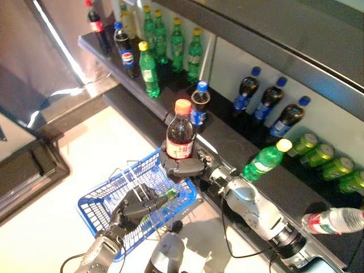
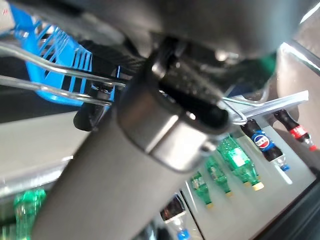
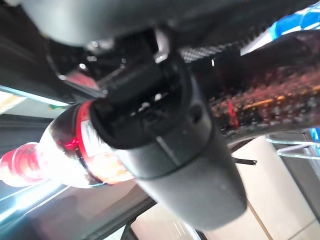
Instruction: Pick up the drink and place into the basket.
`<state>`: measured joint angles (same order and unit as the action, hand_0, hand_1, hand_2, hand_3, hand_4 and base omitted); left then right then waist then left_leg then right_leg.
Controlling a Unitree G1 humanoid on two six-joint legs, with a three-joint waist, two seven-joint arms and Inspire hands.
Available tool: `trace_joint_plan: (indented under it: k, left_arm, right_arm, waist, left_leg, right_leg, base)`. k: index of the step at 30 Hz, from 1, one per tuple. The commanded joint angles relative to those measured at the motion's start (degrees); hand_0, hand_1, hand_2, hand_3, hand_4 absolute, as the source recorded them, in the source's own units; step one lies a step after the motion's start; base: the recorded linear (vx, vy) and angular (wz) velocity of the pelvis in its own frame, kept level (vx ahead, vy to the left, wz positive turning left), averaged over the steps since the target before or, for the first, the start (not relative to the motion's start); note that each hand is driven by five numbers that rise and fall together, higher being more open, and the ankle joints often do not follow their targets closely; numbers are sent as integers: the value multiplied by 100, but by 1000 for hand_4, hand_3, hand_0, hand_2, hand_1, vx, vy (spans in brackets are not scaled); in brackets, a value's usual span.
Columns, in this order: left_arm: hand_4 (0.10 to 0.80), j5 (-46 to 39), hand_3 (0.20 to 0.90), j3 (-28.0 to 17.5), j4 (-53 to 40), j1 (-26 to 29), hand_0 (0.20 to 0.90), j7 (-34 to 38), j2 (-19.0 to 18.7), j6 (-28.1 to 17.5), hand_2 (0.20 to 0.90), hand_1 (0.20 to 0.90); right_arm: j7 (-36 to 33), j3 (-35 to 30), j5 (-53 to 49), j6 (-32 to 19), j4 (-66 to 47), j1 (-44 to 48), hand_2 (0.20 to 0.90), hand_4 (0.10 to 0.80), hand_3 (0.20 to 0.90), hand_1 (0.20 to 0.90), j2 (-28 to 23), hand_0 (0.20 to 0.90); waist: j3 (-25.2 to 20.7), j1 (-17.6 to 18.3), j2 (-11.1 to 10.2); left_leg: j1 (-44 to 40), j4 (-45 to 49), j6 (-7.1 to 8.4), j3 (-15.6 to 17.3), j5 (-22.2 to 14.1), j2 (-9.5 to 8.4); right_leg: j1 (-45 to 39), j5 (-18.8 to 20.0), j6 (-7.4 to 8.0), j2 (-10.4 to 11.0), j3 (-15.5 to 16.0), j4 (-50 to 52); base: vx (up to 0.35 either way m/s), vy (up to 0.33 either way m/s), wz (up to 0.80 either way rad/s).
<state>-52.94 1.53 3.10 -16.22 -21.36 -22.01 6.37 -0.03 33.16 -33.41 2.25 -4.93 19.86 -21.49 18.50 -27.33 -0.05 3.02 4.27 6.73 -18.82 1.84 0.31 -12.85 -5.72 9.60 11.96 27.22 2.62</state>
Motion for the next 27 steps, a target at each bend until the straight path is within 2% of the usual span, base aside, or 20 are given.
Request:
trace_joint_plan:
  k: [1,11,14,17,20,27]
  left_arm:
    - [100,-902,200,-23,-2138,474,300,-1489,-193,-444,300,300]
    - [100,-1574,200,-59,-2982,661,300,-2330,75,55,300,300]
    - [100,-1953,200,-115,-3212,754,300,-2549,36,218,300,300]
    - [100,-1952,200,-170,-3351,777,300,-2812,-32,133,300,300]
    - [100,-1926,200,-250,-3573,845,300,-3176,-299,-101,300,300]
    - [100,-2230,200,-418,-3828,978,300,-3566,-624,-274,300,300]
  right_arm:
    - [-117,277,200,-1219,-604,974,300,100,200,300,609,300]
    - [-413,506,499,-1285,74,749,300,100,200,300,1018,300]
    - [-555,608,983,-1349,466,686,300,100,200,300,1082,300]
    - [-637,701,1436,-1318,745,679,300,100,200,300,1059,300]
    - [-821,821,1749,-1374,1167,626,300,100,200,300,935,300]
    - [-948,781,1521,-1512,2026,379,300,100,200,300,1001,300]
  waist:
    - [-766,29,146]
    - [-726,-176,13]
    - [-730,-229,-32]
    - [-721,-259,-44]
    - [-697,-301,-29]
    - [-682,-347,-42]
  left_leg:
    - [-167,180,-128,98,33,168]
    - [-100,225,-137,-111,28,99]
    - [-96,223,-131,-163,21,83]
    - [-78,230,-121,-185,15,80]
    - [-49,245,-125,-224,15,64]
    - [-5,269,-119,-315,-19,12]
  right_leg:
    - [267,-171,-473,15,-39,729]
    - [236,-182,-434,44,109,793]
    - [221,-185,-419,52,143,798]
    - [236,-189,-415,63,163,814]
    - [251,-192,-405,84,209,846]
    - [269,-190,-386,100,266,860]
  base:
    - [123,-45,21]
    - [48,-21,10]
    - [47,-19,2]
    - [11,-4,0]
    - [21,-7,9]
    - [19,-4,6]
